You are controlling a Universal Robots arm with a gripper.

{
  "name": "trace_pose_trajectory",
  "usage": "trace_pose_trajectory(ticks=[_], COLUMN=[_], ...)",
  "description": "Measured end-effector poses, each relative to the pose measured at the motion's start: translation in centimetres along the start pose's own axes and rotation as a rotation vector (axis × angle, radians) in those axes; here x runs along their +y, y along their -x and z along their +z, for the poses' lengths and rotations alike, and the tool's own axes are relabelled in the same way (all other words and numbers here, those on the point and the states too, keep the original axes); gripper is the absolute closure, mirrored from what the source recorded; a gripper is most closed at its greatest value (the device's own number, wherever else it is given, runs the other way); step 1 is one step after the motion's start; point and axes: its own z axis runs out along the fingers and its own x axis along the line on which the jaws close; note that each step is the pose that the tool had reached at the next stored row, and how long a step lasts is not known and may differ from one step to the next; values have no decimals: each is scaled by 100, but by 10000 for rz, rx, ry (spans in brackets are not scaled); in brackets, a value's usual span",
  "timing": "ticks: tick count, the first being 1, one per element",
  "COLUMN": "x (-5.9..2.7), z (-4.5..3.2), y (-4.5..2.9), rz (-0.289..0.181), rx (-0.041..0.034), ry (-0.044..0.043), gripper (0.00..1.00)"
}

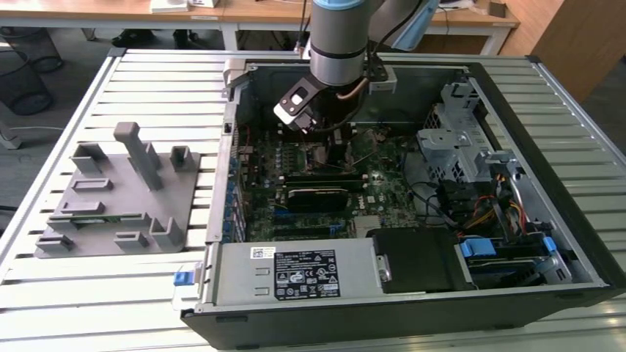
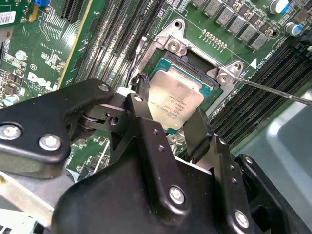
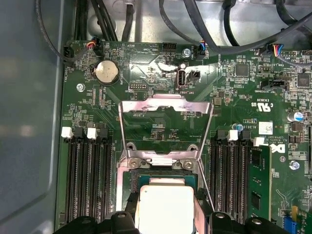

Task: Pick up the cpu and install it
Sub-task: 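Place the cpu into insertion slot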

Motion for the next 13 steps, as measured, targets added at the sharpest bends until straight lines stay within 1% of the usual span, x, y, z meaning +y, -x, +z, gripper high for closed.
trace_pose_trajectory(ticks=[5,8,13], x=[0,0,-1], z=[5,14,38], y=[-21,-23,-23], rz=[11,10,-44], rx=[-2,12,14], ry=[-1,1,0], gripper=[47,47,47])
